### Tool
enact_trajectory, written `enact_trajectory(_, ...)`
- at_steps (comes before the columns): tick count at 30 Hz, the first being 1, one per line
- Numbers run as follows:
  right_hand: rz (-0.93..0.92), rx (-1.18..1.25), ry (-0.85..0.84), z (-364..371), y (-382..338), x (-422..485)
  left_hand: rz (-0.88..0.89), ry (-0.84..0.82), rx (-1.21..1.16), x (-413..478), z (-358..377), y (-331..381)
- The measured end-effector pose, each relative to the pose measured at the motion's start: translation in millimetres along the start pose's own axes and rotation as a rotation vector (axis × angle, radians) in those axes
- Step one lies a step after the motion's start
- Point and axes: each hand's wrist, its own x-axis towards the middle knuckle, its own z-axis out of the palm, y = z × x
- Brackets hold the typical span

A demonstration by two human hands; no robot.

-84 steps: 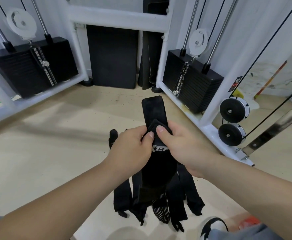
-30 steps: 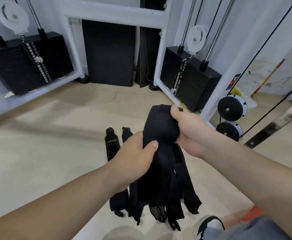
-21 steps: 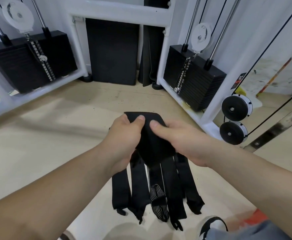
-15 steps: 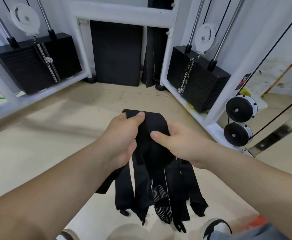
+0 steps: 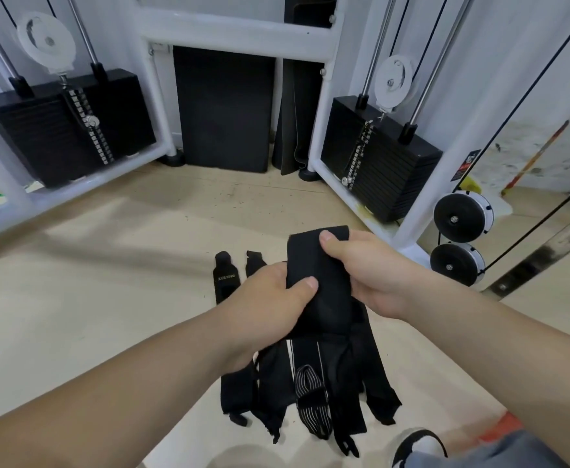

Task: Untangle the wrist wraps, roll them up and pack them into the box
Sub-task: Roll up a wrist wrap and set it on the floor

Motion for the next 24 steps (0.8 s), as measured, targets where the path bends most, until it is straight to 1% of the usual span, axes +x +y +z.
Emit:
enact_trajectory(2, 0.042, -0.004, -0.018, -4, -2, -2, 0.042, 0.048, -0.02, 3, -1, 1)
enact_trajectory(4, 0.075, -0.053, -0.112, -4, -6, -9, 0.08, 0.094, -0.096, 6, -5, 6)
enact_trajectory(6, 0.043, -0.164, -0.177, -2, -10, -18, 0.096, 0.142, -0.151, 8, -9, 12)
enact_trajectory(8, -0.022, -0.246, -0.165, 1, -12, -23, 0.084, 0.156, -0.152, 8, -12, 17)
enact_trajectory(11, -0.074, -0.287, -0.117, 1, -12, -23, 0.068, 0.157, -0.077, 8, -15, 23)
enact_trajectory(12, -0.094, -0.29, -0.099, 1, -11, -21, 0.09, 0.182, -0.013, 8, -18, 23)
enact_trajectory(13, -0.112, -0.282, -0.077, 0, -11, -19, 0.138, 0.23, 0.104, 9, -22, 22)
enact_trajectory(15, -0.13, -0.251, -0.048, -1, -10, -16, 0.279, 0.344, 0.408, 13, -33, 18)
enact_trajectory(16, -0.132, -0.234, -0.042, -1, -9, -14, 0.345, 0.405, 0.525, 15, -39, 16)
enact_trajectory(17, -0.131, -0.216, -0.041, -1, -10, -14, 0.393, 0.438, 0.586, 13, -43, 15)
enact_trajectory(19, -0.115, -0.163, -0.038, -1, -11, -13, 0.534, 0.414, 0.672, 11, -46, 12)
enact_trajectory(21, -0.083, -0.095, -0.032, 0, -11, -13, 0.651, 0.307, 0.646, 9, -42, 8)
enact_trajectory(22, -0.058, -0.063, -0.03, 1, -11, -13, 0.675, 0.263, 0.616, 7, -36, 6)
enact_trajectory(24, 0.018, -0.007, -0.034, 0, -12, -13, 0.672, 0.269, 0.546, 7, -28, 1)
